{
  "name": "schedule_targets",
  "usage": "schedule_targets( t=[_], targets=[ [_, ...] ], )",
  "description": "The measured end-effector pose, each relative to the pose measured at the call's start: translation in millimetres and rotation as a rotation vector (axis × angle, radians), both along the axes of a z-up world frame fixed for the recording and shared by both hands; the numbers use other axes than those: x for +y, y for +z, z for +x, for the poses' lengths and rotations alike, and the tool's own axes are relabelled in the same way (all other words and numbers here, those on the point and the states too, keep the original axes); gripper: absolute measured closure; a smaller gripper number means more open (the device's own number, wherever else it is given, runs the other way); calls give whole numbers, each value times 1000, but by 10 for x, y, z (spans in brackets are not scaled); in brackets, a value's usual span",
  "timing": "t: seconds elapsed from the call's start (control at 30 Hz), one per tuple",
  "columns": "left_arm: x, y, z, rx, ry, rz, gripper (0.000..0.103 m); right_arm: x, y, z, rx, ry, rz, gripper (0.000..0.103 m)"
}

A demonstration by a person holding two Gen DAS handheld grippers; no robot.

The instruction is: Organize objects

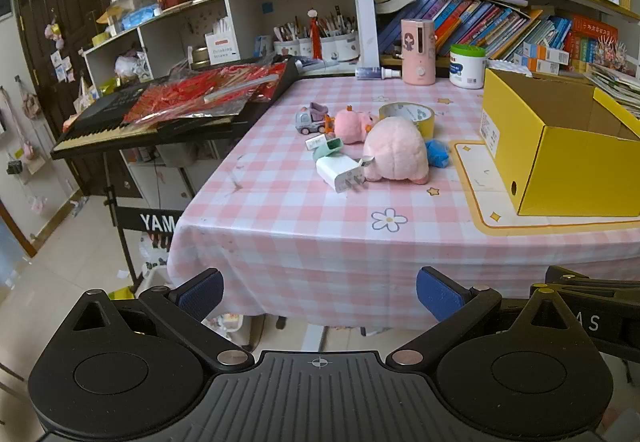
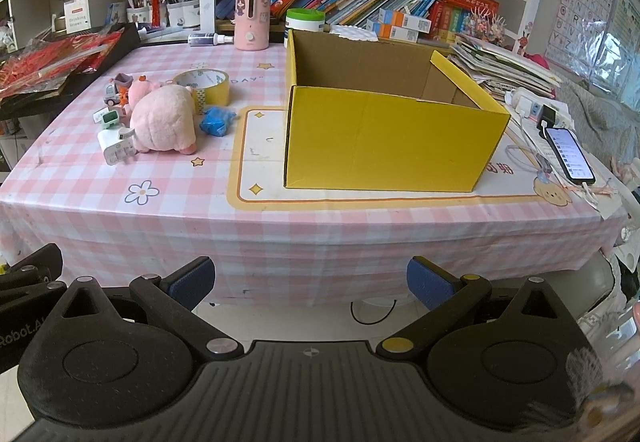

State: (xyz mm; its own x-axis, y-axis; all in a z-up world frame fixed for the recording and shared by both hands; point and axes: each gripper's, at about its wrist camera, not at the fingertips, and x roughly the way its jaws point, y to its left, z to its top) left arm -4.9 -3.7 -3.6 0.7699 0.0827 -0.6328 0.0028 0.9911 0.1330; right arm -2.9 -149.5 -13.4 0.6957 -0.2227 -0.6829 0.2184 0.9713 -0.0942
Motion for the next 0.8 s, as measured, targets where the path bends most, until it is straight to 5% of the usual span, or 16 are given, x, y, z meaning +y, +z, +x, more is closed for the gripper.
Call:
schedule_targets(
  t=[0.8],
  targets=[
    [-6,14,1,10,-5,-9,0,-32,-25,-46,1,-4,9,0]
  ],
)
